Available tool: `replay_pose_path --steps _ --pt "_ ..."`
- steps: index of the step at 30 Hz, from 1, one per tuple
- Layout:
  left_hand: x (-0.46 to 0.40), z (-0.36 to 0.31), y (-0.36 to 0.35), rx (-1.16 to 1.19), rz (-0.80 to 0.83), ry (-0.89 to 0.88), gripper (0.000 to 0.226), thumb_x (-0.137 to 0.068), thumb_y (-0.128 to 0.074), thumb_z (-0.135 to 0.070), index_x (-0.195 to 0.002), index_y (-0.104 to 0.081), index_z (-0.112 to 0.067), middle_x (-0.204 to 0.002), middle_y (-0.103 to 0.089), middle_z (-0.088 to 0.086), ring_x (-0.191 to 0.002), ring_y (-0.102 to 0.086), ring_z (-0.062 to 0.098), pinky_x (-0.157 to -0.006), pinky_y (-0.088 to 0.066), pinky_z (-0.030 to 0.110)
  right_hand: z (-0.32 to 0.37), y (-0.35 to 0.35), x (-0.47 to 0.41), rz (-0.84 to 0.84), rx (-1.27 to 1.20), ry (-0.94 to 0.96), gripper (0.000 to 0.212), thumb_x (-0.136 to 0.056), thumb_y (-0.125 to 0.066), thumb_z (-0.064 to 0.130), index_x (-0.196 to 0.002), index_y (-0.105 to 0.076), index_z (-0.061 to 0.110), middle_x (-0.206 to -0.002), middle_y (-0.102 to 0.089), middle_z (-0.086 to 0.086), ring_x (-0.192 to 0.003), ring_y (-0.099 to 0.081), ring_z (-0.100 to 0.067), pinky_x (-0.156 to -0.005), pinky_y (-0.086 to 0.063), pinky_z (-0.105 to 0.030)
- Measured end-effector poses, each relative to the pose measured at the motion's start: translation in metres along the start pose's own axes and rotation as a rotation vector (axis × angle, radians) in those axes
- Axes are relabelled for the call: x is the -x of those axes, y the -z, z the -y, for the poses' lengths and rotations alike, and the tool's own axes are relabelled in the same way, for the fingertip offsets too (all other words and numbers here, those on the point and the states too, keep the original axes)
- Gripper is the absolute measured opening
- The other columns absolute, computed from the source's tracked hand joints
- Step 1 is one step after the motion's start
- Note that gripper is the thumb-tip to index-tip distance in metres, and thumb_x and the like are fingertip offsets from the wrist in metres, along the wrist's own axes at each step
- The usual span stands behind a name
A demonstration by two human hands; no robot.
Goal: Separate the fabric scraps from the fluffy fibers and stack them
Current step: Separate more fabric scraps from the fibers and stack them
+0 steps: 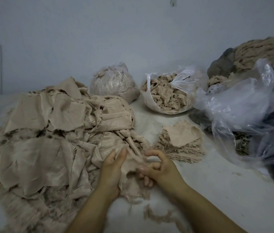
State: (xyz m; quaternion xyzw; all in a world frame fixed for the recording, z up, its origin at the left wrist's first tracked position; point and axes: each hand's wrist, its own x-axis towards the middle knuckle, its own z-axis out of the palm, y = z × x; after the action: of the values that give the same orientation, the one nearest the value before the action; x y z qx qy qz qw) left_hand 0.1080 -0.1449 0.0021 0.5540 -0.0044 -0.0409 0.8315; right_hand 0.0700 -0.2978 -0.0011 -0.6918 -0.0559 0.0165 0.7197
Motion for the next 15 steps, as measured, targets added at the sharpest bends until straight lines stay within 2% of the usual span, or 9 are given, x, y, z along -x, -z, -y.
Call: replay_pose_path --steps 2,3,4,6,8,10,12,13,15 --pt "-0.007 -0.002 0.006 0.026 -0.12 -0.007 0.032 -0.09 -0.059 -0.031 -0.108 -0.064 -0.006 -0.099 -0.069 0.022 -0.092 -0.067 0.035 -0.081 -0.055 0.049 0.003 0.005 0.003 0.04 0.007 -0.018 0.041 -0.085 -0.068 0.002 -0.118 -0.047 0.014 -0.064 -0.067 -0.008 -0.046 -0.058 -0.016 -0.045 -0.047 -0.024" --pt "-0.008 -0.003 0.009 0.027 -0.136 -0.013 0.031 -0.091 -0.058 -0.032 -0.109 -0.066 -0.008 -0.104 -0.069 0.021 -0.098 -0.066 0.036 -0.087 -0.053 0.051 0.004 0.007 0.004 0.066 0.015 -0.034 0.041 -0.085 -0.068 0.006 -0.119 -0.048 0.016 -0.064 -0.068 -0.008 -0.045 -0.057 -0.016 -0.043 -0.046 -0.024" --pt "-0.008 -0.003 0.01 0.006 -0.118 -0.027 0.027 -0.091 -0.058 -0.033 -0.105 -0.069 -0.012 -0.103 -0.07 0.02 -0.098 -0.067 0.035 -0.086 -0.053 0.049 0.006 0.008 0.005 0.08 0.026 -0.044 0.038 -0.086 -0.069 0.016 -0.119 -0.05 0.019 -0.064 -0.068 -0.008 -0.043 -0.056 -0.016 -0.041 -0.043 -0.022" --pt "-0.003 -0.001 0.005 -0.075 0.019 -0.041 0.022 -0.088 -0.062 -0.033 -0.095 -0.071 -0.015 -0.099 -0.071 0.019 -0.093 -0.069 0.033 -0.077 -0.056 0.041 0.01 0.007 0.006 0.063 0.04 -0.053 0.04 -0.083 -0.063 0.043 -0.114 -0.058 0.019 -0.068 -0.069 -0.004 -0.044 -0.055 -0.015 -0.038 -0.039 -0.02" --pt "0.006 0.004 -0.004 -0.192 0.205 -0.036 0.029 -0.084 -0.065 -0.034 -0.098 -0.069 -0.009 -0.099 -0.072 0.019 -0.092 -0.069 0.033 -0.076 -0.057 0.036 0.009 0.004 0.005 -0.013 0.065 -0.034 0.049 -0.076 -0.062 0.055 -0.107 -0.064 0.017 -0.082 -0.07 -0.003 -0.06 -0.063 -0.019 -0.05 -0.049 -0.026" --pt "0.01 0.009 -0.011 -0.253 0.311 -0.037 0.032 -0.086 -0.061 -0.034 -0.103 -0.069 -0.008 -0.1 -0.072 0.016 -0.094 -0.069 0.029 -0.076 -0.056 0.031 0.005 0.0 0.003 -0.077 0.057 0.0 0.038 -0.079 -0.069 0.044 -0.098 -0.066 0.011 -0.087 -0.068 -0.014 -0.075 -0.064 -0.027 -0.067 -0.053 -0.035" --pt "0.011 0.01 -0.012 -0.222 0.326 -0.018 0.036 -0.093 -0.052 -0.036 -0.11 -0.065 -0.007 -0.104 -0.071 0.014 -0.098 -0.068 0.028 -0.082 -0.055 0.034 0.001 0.0 0.0 -0.196 0.019 0.004 0.019 -0.087 -0.067 0.027 -0.081 -0.061 0.009 -0.074 -0.061 -0.014 -0.065 -0.057 -0.025 -0.057 -0.047 -0.031" --pt "0.01 0.009 -0.011 -0.205 0.316 -0.004 0.038 -0.093 -0.051 -0.037 -0.111 -0.063 -0.006 -0.105 -0.071 0.014 -0.097 -0.068 0.028 -0.083 -0.054 0.037 0.0 0.002 -0.002 -0.264 -0.003 -0.001 0.019 -0.089 -0.064 0.022 -0.077 -0.057 0.011 -0.069 -0.058 -0.011 -0.062 -0.053 -0.021 -0.053 -0.043 -0.028" --pt "0.006 0.007 -0.007 -0.17 0.262 0.029 0.037 -0.083 -0.062 -0.035 -0.102 -0.062 -0.003 -0.093 -0.07 0.013 -0.082 -0.067 0.025 -0.073 -0.053 0.035 0.001 0.007 -0.004 -0.352 -0.065 -0.002 0.018 -0.092 -0.06 0.019 -0.076 -0.057 0.011 -0.065 -0.057 -0.004 -0.061 -0.052 -0.017 -0.051 -0.042 -0.024"
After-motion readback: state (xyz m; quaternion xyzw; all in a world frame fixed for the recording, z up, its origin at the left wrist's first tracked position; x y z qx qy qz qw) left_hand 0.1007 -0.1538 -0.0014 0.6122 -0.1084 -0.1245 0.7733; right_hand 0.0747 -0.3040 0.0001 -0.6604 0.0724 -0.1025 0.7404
